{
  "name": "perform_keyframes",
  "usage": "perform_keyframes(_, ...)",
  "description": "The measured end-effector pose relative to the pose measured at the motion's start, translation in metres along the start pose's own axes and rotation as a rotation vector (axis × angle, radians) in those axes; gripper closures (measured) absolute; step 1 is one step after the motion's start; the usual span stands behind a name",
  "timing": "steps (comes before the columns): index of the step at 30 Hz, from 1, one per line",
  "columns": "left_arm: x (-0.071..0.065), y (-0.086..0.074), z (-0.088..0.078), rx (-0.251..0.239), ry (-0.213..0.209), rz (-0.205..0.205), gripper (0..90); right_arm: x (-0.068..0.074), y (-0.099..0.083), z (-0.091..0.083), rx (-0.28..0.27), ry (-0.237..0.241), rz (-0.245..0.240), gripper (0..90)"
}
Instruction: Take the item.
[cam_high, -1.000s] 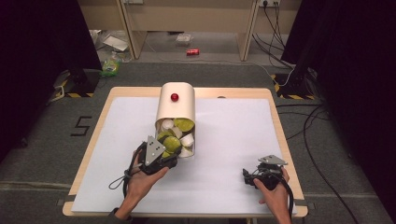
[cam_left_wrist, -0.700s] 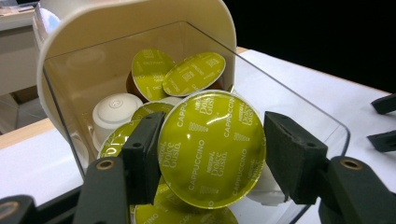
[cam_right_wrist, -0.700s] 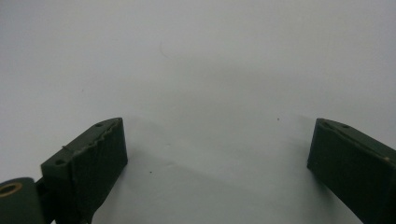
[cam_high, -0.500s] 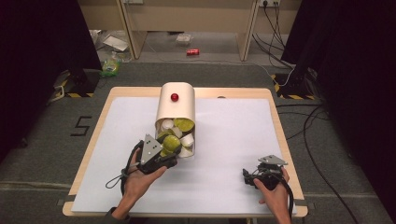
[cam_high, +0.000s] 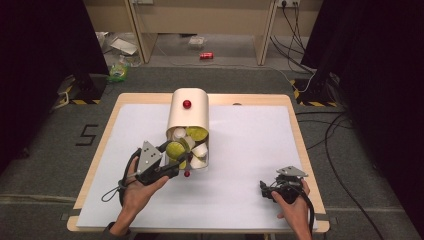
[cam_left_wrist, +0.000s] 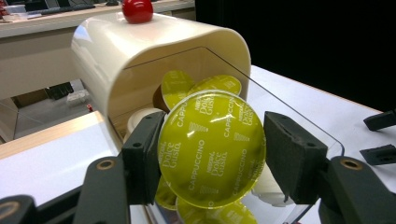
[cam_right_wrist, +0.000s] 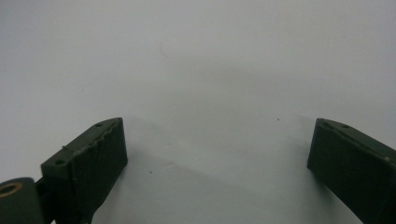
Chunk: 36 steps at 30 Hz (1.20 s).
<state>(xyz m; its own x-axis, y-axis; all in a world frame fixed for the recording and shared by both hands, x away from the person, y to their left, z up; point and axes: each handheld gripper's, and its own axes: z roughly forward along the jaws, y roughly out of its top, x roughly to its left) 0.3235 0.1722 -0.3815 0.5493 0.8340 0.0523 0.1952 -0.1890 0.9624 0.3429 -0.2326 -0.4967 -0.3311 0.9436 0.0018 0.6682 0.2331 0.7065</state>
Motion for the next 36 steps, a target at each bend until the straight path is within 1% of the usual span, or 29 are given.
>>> perform_keyframes(1,0.001,0.0,0.0,0.0,-0.005,-0.009,40.4,0.0,0.0,0.0,0.0,-0.001,0.0,5.0)
perform_keyframes(5,0.005,0.001,-0.004,-0.008,0.003,-0.016,40.3,0.0,0.0,0.0,0.0,0.001,0.0,5.0)
perform_keyframes(10,0.011,0.002,-0.011,-0.018,0.019,-0.018,40.4,0.0,0.0,0.0,0.0,0.001,0.0,4.9)
perform_keyframes(18,0.023,0.0,-0.019,-0.024,0.049,-0.032,40.4,0.0,0.0,0.0,0.0,0.0,0.0,4.9)
perform_keyframes(23,0.028,-0.001,-0.023,-0.027,0.063,-0.039,40.4,0.0,0.0,0.0,0.0,0.0,0.0,5.0)
perform_keyframes(27,0.032,-0.003,-0.026,-0.027,0.073,-0.04,40.4,0.0,0.0,0.0,0.0,0.0,0.0,4.9)
perform_keyframes(36,0.044,-0.013,-0.033,-0.023,0.1,-0.063,40.4,0.0,0.0,0.0,0.0,0.0,0.0,4.9)
